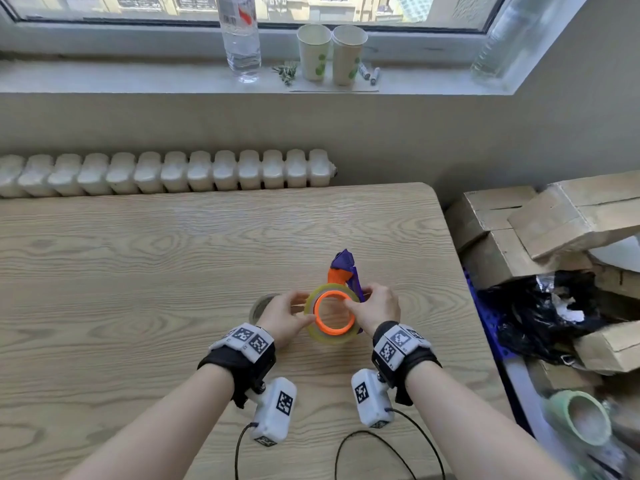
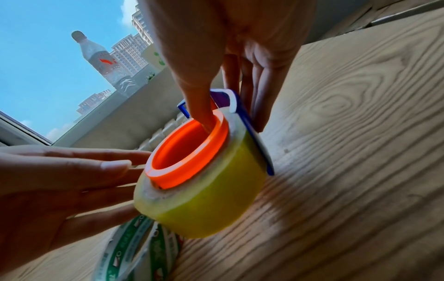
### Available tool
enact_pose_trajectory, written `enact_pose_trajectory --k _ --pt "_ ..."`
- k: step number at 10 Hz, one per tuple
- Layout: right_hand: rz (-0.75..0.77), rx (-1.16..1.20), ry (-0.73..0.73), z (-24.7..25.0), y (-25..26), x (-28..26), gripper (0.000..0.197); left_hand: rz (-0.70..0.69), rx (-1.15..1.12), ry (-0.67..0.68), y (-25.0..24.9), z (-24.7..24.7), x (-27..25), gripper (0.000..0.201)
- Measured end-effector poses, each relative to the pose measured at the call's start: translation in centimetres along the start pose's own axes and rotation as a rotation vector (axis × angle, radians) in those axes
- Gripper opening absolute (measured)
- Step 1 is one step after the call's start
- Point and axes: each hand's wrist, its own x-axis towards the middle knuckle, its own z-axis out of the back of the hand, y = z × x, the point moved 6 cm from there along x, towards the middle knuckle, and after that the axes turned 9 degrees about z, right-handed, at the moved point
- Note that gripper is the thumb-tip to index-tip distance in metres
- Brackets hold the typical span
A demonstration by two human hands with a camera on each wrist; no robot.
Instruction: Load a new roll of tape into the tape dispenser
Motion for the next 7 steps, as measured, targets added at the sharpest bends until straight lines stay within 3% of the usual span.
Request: enact_pose_trajectory --k 1,4,5,7 --pt "-0.004 -0.011 0.027 -0.4 -0.7 0.3 0.028 -0.018 0.063 0.07 0.0 -0.8 0.2 0.038" --pt "-0.023 -0.024 0.053 -1.4 -2.4 1.1 0.029 -0.019 0.053 0.128 0.9 -2.3 1.1 0.043" --pt "-0.03 -0.028 0.065 -1.4 -2.4 1.2 0.033 0.008 0.038 0.128 1.3 -2.5 1.2 0.047" --pt "-0.003 0.006 0.096 -0.9 -1.9 1.1 0.048 0.037 0.112 0.006 1.3 -0.9 0.8 0.054"
